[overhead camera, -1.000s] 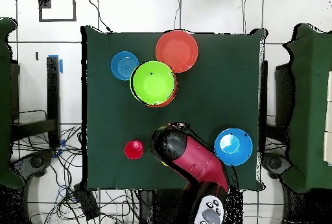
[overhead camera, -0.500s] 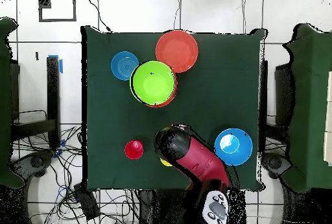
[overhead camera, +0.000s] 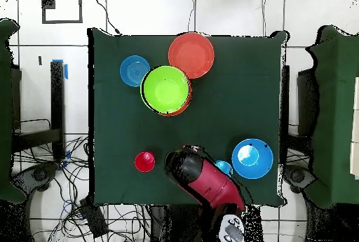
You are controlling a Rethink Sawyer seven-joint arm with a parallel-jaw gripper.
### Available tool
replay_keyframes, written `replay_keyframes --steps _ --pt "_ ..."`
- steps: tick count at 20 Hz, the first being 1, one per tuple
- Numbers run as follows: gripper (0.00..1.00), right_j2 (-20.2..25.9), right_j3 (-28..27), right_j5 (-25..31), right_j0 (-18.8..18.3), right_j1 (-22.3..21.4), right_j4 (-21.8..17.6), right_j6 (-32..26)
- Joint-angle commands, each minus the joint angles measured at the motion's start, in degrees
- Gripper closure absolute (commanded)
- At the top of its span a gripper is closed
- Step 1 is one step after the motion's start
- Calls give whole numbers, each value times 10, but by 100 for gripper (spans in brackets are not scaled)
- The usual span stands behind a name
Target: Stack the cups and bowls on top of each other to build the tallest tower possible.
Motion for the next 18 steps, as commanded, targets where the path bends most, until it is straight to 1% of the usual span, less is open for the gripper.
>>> replay_keyframes --steps 1,4,6,9,14,18 --pt "0 79 70 -19 -17 8 24 80" --pt "0 82 81 11 -23 -3 35 81" --pt "0 90 86 3 -23 1 43 87" --pt "0 98 80 -9 -17 17 54 97" --pt "0 112 61 -67 -16 60 67 108" --pt "0 138 62 -111 -36 85 71 109"
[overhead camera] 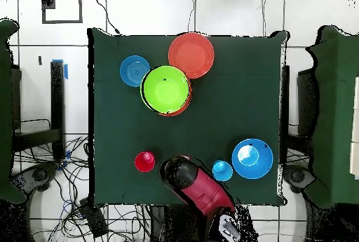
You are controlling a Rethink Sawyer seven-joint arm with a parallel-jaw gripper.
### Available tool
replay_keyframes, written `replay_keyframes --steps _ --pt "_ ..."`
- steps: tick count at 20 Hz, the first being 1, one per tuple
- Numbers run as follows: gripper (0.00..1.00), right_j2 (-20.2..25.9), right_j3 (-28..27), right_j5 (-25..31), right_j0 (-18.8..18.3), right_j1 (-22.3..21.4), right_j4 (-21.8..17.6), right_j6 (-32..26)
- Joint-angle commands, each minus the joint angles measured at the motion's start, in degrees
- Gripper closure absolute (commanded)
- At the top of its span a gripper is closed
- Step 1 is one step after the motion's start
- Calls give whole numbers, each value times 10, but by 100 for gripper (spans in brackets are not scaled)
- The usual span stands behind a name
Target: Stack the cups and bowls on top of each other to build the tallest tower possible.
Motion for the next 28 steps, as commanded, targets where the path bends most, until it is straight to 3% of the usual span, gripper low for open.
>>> replay_keyframes --steps 1,6,13,28 --pt "0 95 10 -94 -21 66 30 109" --pt "0 91 -11 -113 -25 89 23 98" --pt "0 73 -12 -103 -23 81 19 87" --pt "0 27 -34 -20 36 56 33 95"
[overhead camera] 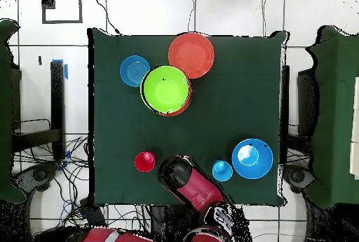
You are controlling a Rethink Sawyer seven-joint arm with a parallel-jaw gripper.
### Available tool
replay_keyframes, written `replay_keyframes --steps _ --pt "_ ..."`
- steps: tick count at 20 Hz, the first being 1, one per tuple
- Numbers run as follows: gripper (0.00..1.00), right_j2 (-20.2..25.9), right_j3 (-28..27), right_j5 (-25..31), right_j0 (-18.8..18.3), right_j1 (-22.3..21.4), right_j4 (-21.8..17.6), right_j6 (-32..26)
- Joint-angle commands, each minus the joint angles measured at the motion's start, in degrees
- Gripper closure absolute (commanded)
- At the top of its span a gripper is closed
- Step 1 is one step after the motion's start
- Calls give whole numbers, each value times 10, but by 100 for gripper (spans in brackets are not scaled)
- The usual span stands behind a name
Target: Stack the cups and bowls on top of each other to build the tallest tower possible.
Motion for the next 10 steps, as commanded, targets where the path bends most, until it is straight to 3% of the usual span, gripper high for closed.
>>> replay_keyframes --steps 1,10 --pt "0 11 -35 57 32 11 28 96" --pt "0 -31 -50 123 72 -10 28 107"
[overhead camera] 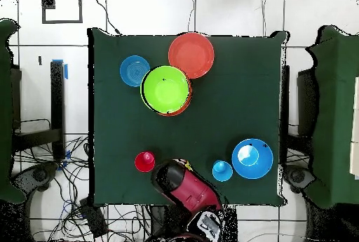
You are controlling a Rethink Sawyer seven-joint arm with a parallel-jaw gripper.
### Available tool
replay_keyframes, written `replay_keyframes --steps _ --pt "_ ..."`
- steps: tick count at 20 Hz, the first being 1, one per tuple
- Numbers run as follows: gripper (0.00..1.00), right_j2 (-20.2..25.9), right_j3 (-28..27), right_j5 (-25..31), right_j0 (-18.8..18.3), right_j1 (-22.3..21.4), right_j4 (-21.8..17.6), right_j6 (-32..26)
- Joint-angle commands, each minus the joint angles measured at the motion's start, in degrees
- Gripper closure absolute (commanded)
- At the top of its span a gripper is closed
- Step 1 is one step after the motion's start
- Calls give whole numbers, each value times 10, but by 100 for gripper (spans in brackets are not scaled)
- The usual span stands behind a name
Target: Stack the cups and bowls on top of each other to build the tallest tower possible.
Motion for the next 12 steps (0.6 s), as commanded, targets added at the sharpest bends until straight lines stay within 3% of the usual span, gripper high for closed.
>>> replay_keyframes --steps 1,12 --pt "0 10 -47 82 19 -7 27 106" --pt "0 29 -41 62 3 1 34 94"
